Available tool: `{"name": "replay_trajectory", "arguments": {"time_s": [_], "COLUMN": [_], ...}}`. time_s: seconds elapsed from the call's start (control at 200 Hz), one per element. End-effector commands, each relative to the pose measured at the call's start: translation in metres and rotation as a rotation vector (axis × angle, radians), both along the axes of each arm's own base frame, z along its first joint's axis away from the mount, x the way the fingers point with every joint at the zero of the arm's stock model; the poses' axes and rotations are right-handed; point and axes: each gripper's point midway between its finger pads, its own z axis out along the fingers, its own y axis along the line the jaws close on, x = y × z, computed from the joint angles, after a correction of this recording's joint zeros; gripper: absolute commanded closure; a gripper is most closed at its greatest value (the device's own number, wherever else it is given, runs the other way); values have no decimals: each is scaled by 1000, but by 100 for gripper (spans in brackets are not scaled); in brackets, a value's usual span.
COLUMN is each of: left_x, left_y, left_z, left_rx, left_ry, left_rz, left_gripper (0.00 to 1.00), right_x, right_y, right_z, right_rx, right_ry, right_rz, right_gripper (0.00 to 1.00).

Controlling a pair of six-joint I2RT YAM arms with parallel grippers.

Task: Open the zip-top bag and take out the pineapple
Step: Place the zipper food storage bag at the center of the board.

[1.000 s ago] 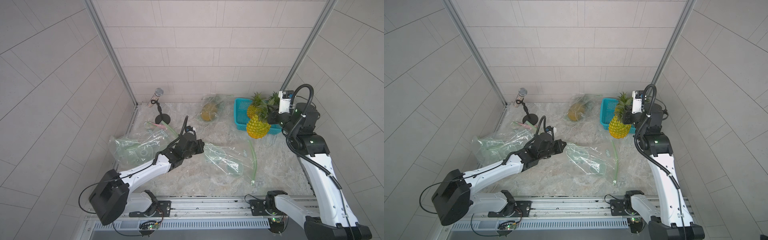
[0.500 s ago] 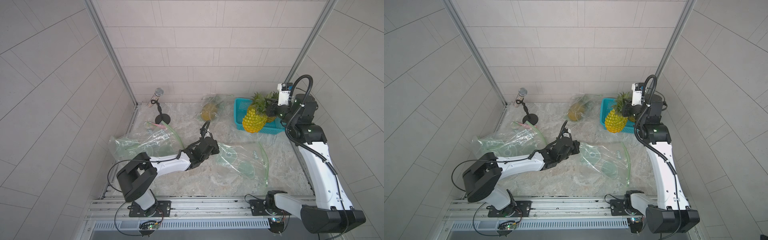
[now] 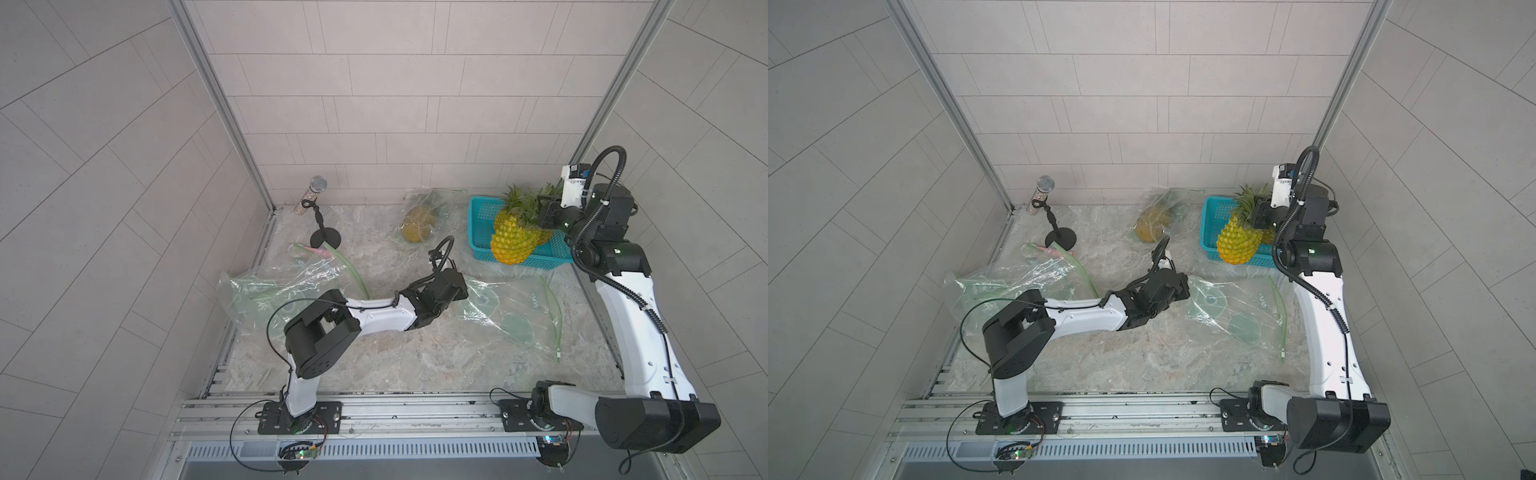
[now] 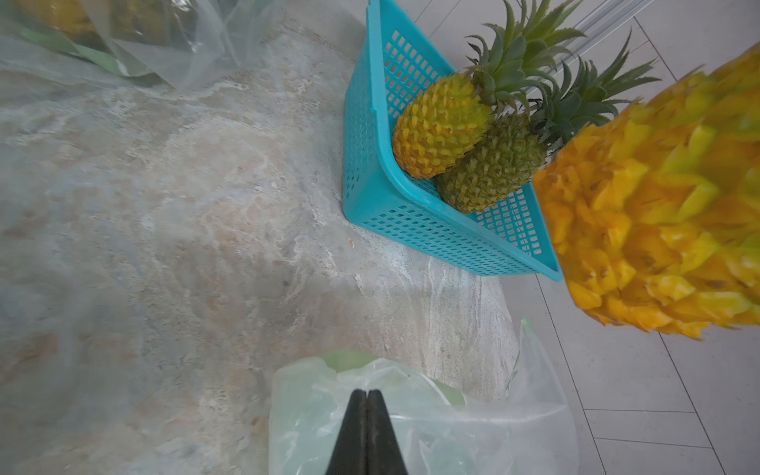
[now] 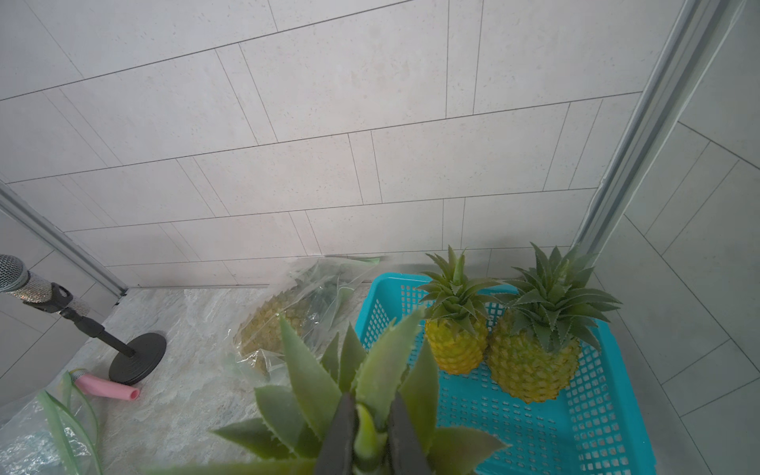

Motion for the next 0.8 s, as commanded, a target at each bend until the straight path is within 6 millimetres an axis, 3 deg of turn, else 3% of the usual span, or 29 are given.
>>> {"name": "replay_trajectory", "arguments": {"time_s": [0.0,0.2,0.31,0.475,0.55,0.791], "left_x": [0,-2,-2,-4,-7,-16], "left_y": [-19,-45,-43,-25,-16,41], "left_z": [12,9,21,44,52,53], "left_rx": [-47,-63,-82,-46,-21,60], "left_ry": [-15,-11,-80,-143,-157,-149], "left_rz": [16,-33,-55,-93,-114,-126], "left_gripper": [100,100,75,47,39,36], "right_x": [-1,8,14,24,31,52], "right_y": [-7,-28,-39,-51,-57,-76], "right_z": [66,60,55,50,47,30], "right_rx": [0,4,-5,3,15,-2], "right_ry": [-213,-212,-216,-254,-259,-258], "right_rz": [-17,-86,-120,-138,-150,-216], "right_gripper": [100,100,100,100,100,100]}}
